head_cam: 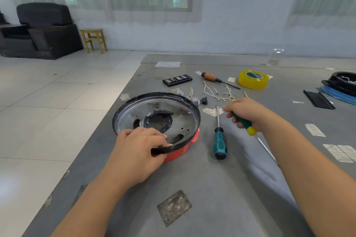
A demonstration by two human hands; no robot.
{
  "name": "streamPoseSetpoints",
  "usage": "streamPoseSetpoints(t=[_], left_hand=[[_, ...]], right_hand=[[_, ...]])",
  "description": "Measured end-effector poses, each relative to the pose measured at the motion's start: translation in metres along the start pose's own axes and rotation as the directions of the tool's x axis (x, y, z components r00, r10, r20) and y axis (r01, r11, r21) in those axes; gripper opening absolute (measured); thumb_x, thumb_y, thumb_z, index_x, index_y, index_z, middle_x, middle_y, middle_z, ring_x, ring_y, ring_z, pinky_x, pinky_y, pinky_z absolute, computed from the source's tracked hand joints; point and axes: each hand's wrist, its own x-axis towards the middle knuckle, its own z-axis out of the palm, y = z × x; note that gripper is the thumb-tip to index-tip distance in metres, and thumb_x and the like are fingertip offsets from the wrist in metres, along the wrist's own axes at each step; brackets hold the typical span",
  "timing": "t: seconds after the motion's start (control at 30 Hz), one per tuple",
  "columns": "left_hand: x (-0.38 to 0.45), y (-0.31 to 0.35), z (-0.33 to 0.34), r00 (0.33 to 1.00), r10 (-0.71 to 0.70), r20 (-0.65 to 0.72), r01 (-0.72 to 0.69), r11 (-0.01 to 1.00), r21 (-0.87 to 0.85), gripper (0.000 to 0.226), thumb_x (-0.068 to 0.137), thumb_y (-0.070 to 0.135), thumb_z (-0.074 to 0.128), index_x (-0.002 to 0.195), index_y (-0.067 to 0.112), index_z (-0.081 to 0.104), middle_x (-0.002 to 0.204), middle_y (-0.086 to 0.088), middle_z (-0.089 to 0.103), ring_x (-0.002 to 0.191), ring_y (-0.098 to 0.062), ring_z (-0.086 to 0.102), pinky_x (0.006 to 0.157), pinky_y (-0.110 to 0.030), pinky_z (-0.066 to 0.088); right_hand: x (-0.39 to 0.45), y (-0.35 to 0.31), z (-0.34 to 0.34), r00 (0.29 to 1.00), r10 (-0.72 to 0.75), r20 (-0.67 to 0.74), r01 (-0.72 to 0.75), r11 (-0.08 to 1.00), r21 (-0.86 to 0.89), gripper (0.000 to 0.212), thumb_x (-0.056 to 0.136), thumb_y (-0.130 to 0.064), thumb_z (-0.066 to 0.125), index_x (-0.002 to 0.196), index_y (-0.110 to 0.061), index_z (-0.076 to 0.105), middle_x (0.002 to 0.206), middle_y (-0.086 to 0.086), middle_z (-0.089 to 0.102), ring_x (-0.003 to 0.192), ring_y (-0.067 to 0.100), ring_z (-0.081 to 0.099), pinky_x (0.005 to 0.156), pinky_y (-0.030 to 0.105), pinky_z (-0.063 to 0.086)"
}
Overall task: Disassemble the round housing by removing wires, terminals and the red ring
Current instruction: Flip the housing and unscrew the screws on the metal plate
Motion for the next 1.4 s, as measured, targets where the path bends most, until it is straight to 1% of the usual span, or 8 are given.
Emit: streamPoseSetpoints(t=[0.2, 0.47, 0.6, 0.77, 0.93, 1.07, 1.23, 1.4], left_hand=[[0.001, -0.023, -0.009, 0.989, 0.055, 0.135, -0.037, 0.990, -0.135, 0.018, 0.078, 0.040, 0.087, 0.081, 0.050, 0.072, 0.114, 0.047, 0.061, 0.133, 0.019, 0.029, 0.107, -0.027, 0.008], [0.000, -0.024, -0.016, 0.984, 0.036, 0.175, -0.027, 0.998, -0.052, 0.027, 0.082, 0.054, 0.077, 0.107, 0.059, 0.066, 0.127, 0.050, 0.050, 0.143, 0.008, 0.024, 0.115, -0.028, 0.004], [-0.002, -0.003, -0.012, 0.990, 0.038, 0.138, -0.058, 0.989, 0.139, 0.059, 0.082, 0.086, 0.044, 0.136, 0.062, 0.050, 0.147, 0.037, 0.044, 0.145, 0.002, 0.031, 0.120, -0.038, 0.019], [-0.004, 0.023, 0.003, 0.997, 0.061, 0.050, -0.071, 0.975, 0.209, 0.053, 0.087, 0.076, 0.053, 0.132, 0.048, 0.063, 0.143, 0.021, 0.059, 0.129, -0.011, 0.058, 0.102, -0.039, 0.045], [-0.003, 0.025, 0.008, 0.995, 0.079, 0.057, -0.091, 0.963, 0.252, 0.050, 0.096, 0.071, 0.043, 0.140, 0.051, 0.055, 0.142, 0.026, 0.057, 0.129, -0.008, 0.054, 0.097, -0.035, 0.045], [-0.002, 0.015, -0.001, 0.991, 0.079, 0.111, -0.102, 0.970, 0.222, 0.042, 0.097, 0.062, 0.049, 0.134, 0.046, 0.062, 0.144, 0.027, 0.056, 0.132, -0.007, 0.053, 0.096, -0.033, 0.047], [-0.004, 0.009, -0.008, 0.993, 0.053, 0.110, -0.077, 0.971, 0.225, 0.032, 0.092, 0.061, 0.047, 0.110, 0.039, 0.061, 0.122, 0.026, 0.060, 0.114, -0.004, 0.058, 0.081, -0.028, 0.041], [-0.005, 0.031, -0.003, 0.995, 0.050, -0.081, -0.049, 0.999, 0.013, 0.072, 0.091, 0.085, 0.014, 0.095, 0.037, 0.068, 0.094, 0.021, 0.064, 0.094, -0.003, 0.058, 0.080, -0.032, 0.048]], right_hand=[[-0.020, -0.014, 0.053, 0.974, -0.105, 0.202, 0.087, 0.992, 0.097, 0.045, 0.091, -0.052, 0.070, 0.100, -0.008, 0.071, 0.071, 0.003, 0.064, 0.046, 0.013, 0.046, 0.041, 0.022, 0.038], [-0.036, -0.020, 0.062, 0.978, -0.120, 0.171, 0.119, 0.993, 0.015, 0.010, 0.088, -0.017, 0.068, 0.085, -0.009, 0.063, 0.044, 0.003, 0.053, 0.035, 0.015, 0.043, 0.039, 0.020, 0.037], [-0.047, -0.023, 0.069, 0.983, -0.105, 0.152, 0.112, 0.993, -0.038, 0.014, 0.086, -0.019, 0.067, 0.092, -0.006, 0.065, 0.050, 0.009, 0.059, 0.037, 0.019, 0.042, 0.041, 0.022, 0.039], [-0.060, -0.020, 0.081, 0.981, -0.123, 0.152, 0.126, 0.992, -0.011, 0.029, 0.089, -0.022, 0.067, 0.107, 0.000, 0.063, 0.052, 0.011, 0.060, 0.034, 0.019, 0.041, 0.039, 0.021, 0.039], [-0.070, -0.016, 0.082, 0.970, -0.131, 0.204, 0.119, 0.990, 0.073, 0.036, 0.094, -0.043, 0.069, 0.107, -0.010, 0.061, 0.076, 0.022, 0.075, 0.043, 0.017, 0.049, 0.042, 0.022, 0.044], [-0.069, -0.022, 0.070, 0.983, -0.113, 0.146, 0.083, 0.977, 0.199, 0.042, 0.095, -0.047, 0.067, 0.107, -0.008, 0.057, 0.059, 0.007, 0.067, 0.043, 0.013, 0.048, 0.040, 0.020, 0.041], [-0.071, -0.042, 0.058, 0.980, -0.092, 0.175, -0.018, 0.839, 0.543, 0.034, 0.095, -0.042, 0.070, 0.096, -0.009, 0.060, 0.057, 0.001, 0.053, 0.043, 0.008, 0.045, 0.037, 0.018, 0.037], [-0.077, -0.057, 0.066, 0.959, -0.151, 0.241, -0.106, 0.596, 0.796, 0.013, 0.096, -0.014, 0.063, 0.090, -0.010, 0.052, 0.072, 0.004, 0.048, 0.053, 0.012, 0.050, 0.046, 0.019, 0.042]])
